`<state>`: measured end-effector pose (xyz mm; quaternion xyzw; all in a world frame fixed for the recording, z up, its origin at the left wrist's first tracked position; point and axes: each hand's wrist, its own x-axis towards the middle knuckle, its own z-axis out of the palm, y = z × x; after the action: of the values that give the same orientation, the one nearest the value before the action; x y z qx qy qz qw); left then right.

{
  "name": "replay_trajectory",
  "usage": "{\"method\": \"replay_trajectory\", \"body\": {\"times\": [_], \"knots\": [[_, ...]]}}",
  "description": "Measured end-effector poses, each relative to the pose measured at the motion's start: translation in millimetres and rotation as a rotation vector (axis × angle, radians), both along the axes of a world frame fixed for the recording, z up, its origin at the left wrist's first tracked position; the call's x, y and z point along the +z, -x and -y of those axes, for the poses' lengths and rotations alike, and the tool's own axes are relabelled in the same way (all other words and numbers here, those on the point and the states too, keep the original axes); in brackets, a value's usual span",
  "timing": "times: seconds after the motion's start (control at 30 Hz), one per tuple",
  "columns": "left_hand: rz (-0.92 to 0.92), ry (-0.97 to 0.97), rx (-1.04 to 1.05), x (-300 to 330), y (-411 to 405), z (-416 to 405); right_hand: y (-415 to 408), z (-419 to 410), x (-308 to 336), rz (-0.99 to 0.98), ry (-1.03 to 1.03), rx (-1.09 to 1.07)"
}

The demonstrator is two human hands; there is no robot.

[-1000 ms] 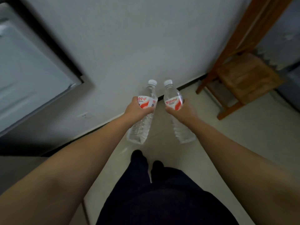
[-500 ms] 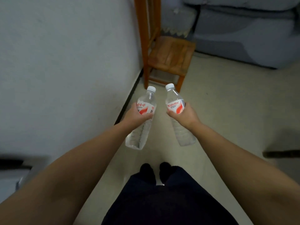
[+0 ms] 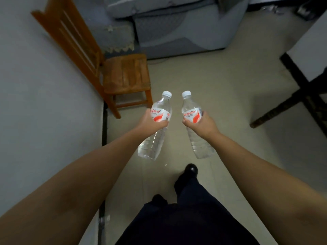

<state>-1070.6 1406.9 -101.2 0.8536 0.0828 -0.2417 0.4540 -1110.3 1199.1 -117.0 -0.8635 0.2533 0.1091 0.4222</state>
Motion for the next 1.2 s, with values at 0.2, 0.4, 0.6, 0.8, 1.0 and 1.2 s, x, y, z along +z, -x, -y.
{"method": "replay_trajectory", "body": {"times": [0.2, 0.4, 0.6, 0.8, 1.0, 1.2], "knots": [[0.003, -0.003, -0.083, 3.7, -43.1, 65.5, -29.4, 60.1, 6.6, 0.017, 0.014, -0.073], [0.009, -0.018, -0.181, 10.5, -99.7, 149.2, -64.9, 135.5, 17.9, 0.025, 0.013, -0.141], [0.064, -0.045, -0.321, 2.1, -143.3, 243.8, -74.2, 218.7, 21.6, 0.060, -0.019, -0.279], [0.093, 0.017, -0.558, 10.9, -146.8, 351.1, -48.6, 294.2, 24.5, 0.034, -0.026, -0.521], [0.012, 0.045, -0.745, -8.0, -158.1, 448.5, -27.6, 354.7, 23.0, -0.003, -0.028, -0.722], [0.015, 0.031, -0.914, -11.2, -189.6, 546.4, -49.1, 426.4, 18.2, -0.012, -0.013, -0.875]]}}
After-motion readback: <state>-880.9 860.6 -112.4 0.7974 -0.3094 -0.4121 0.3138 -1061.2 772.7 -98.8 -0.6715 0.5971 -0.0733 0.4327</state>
